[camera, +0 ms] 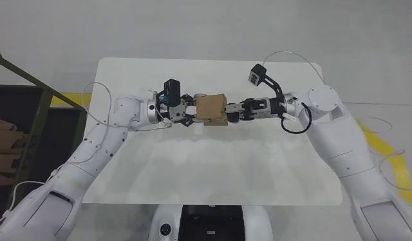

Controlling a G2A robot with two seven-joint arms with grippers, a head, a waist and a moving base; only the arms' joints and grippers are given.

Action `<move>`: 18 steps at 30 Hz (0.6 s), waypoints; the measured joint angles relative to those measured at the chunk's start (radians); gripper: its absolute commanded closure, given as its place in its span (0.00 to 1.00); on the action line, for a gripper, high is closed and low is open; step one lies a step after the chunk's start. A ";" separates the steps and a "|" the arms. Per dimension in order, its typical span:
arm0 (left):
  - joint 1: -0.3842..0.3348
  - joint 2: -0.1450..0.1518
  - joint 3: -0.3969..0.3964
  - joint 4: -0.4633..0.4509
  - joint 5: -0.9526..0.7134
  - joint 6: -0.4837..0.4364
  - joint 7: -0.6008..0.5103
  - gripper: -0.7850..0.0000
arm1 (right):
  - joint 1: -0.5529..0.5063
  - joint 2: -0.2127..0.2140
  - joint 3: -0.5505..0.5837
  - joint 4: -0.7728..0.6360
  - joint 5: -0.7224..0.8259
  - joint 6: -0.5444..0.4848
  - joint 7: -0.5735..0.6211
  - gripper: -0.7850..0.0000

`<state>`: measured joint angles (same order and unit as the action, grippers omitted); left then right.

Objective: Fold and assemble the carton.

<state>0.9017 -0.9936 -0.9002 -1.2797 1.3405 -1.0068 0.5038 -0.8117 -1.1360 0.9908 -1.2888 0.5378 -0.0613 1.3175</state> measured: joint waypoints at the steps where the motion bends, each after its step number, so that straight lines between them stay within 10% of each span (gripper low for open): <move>1: 0.000 -0.001 -0.001 0.002 -0.003 0.000 -0.001 0.70 | -0.002 0.000 0.001 -0.002 0.001 0.000 0.001 0.77; 18: 0.006 -0.010 -0.022 0.007 -0.023 0.007 -0.043 0.71 | 0.004 -0.004 -0.017 -0.014 -0.017 0.014 -0.013 1.00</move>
<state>0.9073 -1.0035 -0.9220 -1.2722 1.3177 -1.0000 0.4608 -0.8082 -1.1403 0.9741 -1.3027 0.5205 -0.0471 1.3046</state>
